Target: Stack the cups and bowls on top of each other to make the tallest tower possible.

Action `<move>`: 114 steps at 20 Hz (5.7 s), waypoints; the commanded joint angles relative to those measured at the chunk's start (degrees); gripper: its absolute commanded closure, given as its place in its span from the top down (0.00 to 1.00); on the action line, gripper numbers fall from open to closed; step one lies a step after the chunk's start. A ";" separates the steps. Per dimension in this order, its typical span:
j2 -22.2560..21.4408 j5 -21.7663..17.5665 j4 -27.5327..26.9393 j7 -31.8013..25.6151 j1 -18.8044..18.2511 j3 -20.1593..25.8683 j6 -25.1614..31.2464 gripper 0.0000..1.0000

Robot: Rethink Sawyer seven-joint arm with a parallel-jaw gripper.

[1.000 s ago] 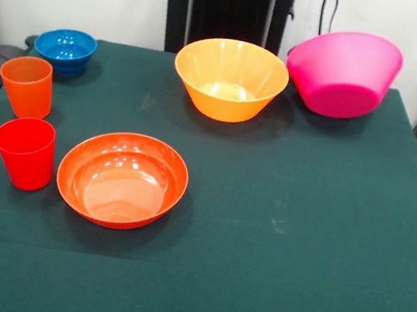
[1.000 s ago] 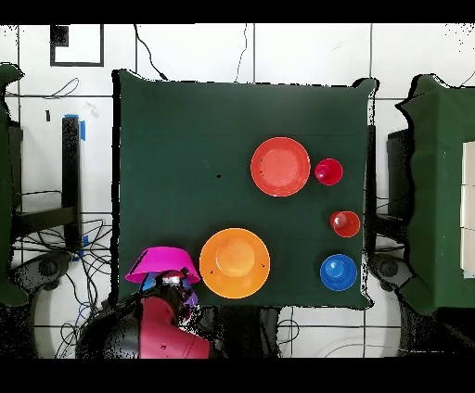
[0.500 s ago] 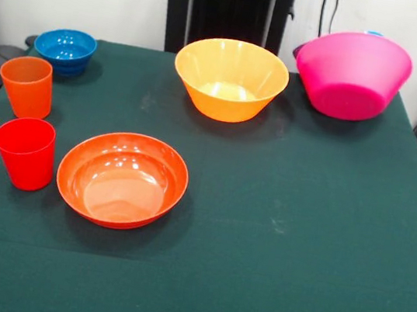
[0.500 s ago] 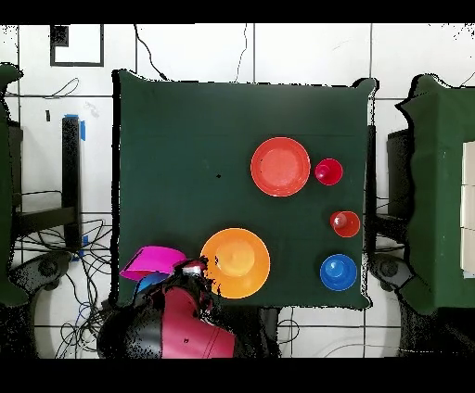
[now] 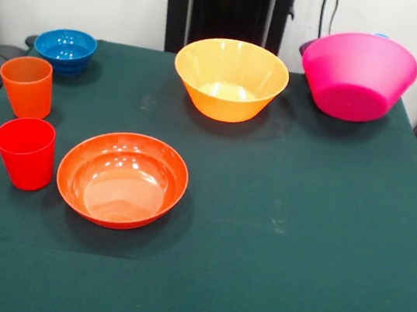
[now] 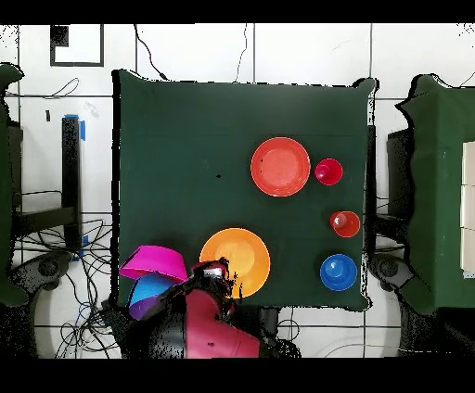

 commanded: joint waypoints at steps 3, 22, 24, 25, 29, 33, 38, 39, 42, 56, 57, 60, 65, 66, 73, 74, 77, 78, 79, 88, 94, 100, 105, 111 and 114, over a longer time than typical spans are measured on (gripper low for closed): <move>-12.26 -15.18 5.77 -25.76 -18.79 9.89 0.14 1.00; -19.62 -15.03 19.20 -24.96 -38.98 33.49 -11.28 1.00; -21.11 -14.45 23.09 -23.79 -44.96 41.62 -15.82 1.00; -21.85 -14.16 25.04 -23.21 -47.95 45.68 -18.09 1.00; -21.50 -15.60 27.33 -15.97 -53.15 57.06 -22.07 1.00; -20.95 -16.96 27.24 -12.40 -54.43 60.84 -23.74 1.00; -20.12 -16.39 28.85 -7.71 -57.69 68.13 -27.09 1.00; -20.01 -16.15 29.35 -6.72 -58.53 69.69 -27.73 1.00; -19.86 -15.20 30.68 -4.24 -60.25 73.67 -29.11 1.00; -8.05 -14.80 29.33 -4.26 -50.45 64.50 -48.14 1.00; -6.78 -14.95 28.93 -4.55 -49.95 63.92 -49.47 1.00; -0.89 -17.26 25.90 -6.62 -49.51 62.42 -54.70 1.00; 5.18 -16.90 23.34 -9.03 -45.48 59.13 -60.94 1.00; 6.57 -17.48 22.71 -9.50 -45.10 58.75 -62.30 1.00; 12.11 -20.59 19.65 -11.24 -43.29 56.67 -67.86 1.00; 13.61 -21.15 18.85 -11.36 -42.73 55.93 -69.45 1.00; 15.93 -21.15 17.80 -11.22 -41.14 54.34 -71.45 1.00; 17.56 -21.34 16.90 -11.33 -40.87 53.33 -72.54 1.00; 19.94 -21.93 15.49 -11.52 -40.75 52.32 -74.25 1.00; 20.36 -22.98 15.34 -14.78 -41.09 46.66 -67.89 1.00; 15.80 -19.85 19.04 -15.07 -40.39 43.22 -58.87 1.00; 8.10 -19.30 24.01 -12.42 -40.39 42.92 -51.03 1.00; 5.76 -17.61 25.96 -10.33 -39.19 41.53 -47.44 1.00; 5.70 -17.43 27.19 -7.50 -36.94 40.61 -47.82 1.00; 4.58 -17.39 28.98 -6.44 -36.24 40.64 -47.72 1.00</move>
